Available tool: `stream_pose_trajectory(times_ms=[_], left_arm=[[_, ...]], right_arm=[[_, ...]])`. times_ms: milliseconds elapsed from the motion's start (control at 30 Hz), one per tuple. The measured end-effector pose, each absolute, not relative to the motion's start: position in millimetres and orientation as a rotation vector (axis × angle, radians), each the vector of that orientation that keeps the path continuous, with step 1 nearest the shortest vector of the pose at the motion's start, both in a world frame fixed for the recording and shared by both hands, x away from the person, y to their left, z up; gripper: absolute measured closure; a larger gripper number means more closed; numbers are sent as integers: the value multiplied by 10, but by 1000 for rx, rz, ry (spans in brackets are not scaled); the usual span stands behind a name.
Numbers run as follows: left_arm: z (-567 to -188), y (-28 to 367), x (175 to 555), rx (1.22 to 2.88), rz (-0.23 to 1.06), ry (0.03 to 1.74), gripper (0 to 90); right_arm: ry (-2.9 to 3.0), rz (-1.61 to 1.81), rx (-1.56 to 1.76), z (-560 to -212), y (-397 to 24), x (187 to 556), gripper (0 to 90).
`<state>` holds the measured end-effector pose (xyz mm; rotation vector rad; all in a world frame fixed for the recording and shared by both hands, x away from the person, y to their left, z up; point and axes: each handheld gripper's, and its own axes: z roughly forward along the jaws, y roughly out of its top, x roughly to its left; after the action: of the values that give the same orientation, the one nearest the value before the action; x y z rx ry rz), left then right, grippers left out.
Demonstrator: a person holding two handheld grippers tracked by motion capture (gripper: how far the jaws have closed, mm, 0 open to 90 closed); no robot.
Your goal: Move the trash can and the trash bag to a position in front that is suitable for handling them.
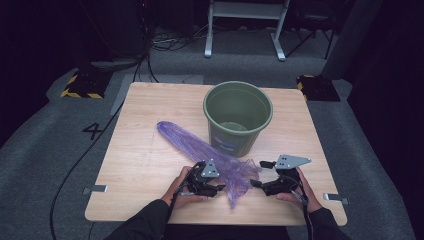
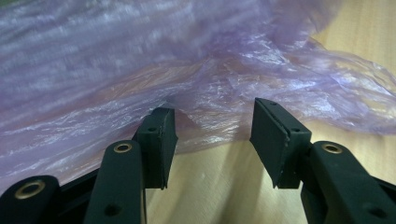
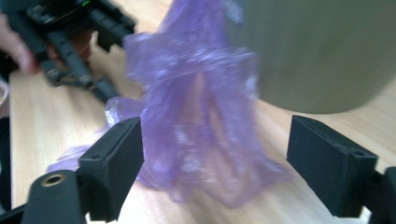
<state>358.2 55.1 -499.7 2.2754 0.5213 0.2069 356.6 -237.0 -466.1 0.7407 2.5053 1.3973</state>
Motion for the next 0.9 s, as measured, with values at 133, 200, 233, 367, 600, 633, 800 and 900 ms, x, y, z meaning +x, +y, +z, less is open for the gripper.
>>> stream_pose_trajectory(times_ms=[133, 200, 233, 367, 600, 633, 800, 900], left_arm=[[-5003, 534, 3593, 2270, 211, 522, 497], [-5006, 521, 3604, 2268, 216, 519, 497], [-5006, 521, 3604, 2268, 216, 519, 492], [-5010, 526, 3606, 2277, 203, 497, 407], [-5012, 647, 3613, 2275, 197, 504, 303], [-5018, 700, 3613, 2283, 203, 514, 286], [-5024, 842, 3606, 2284, 224, 554, 212], [-5020, 1035, 3613, 2279, 243, 608, 186]], right_arm=[[2538, 1361, 712, -4697, -2283, 3555, 168], [2551, 1285, 710, -4765, -2189, 3572, 186], [2551, 1285, 710, -4765, -2189, 3572, 186], [2547, 1188, 661, -4876, -2086, 3587, 423], [2540, 1139, 665, -4917, -2139, 3638, 689], [2536, 1126, 662, -4918, -2191, 3653, 748], [2509, 1121, 682, -4914, -2392, 3722, 821], [2484, 1115, 715, -4900, -2548, 3760, 833]])
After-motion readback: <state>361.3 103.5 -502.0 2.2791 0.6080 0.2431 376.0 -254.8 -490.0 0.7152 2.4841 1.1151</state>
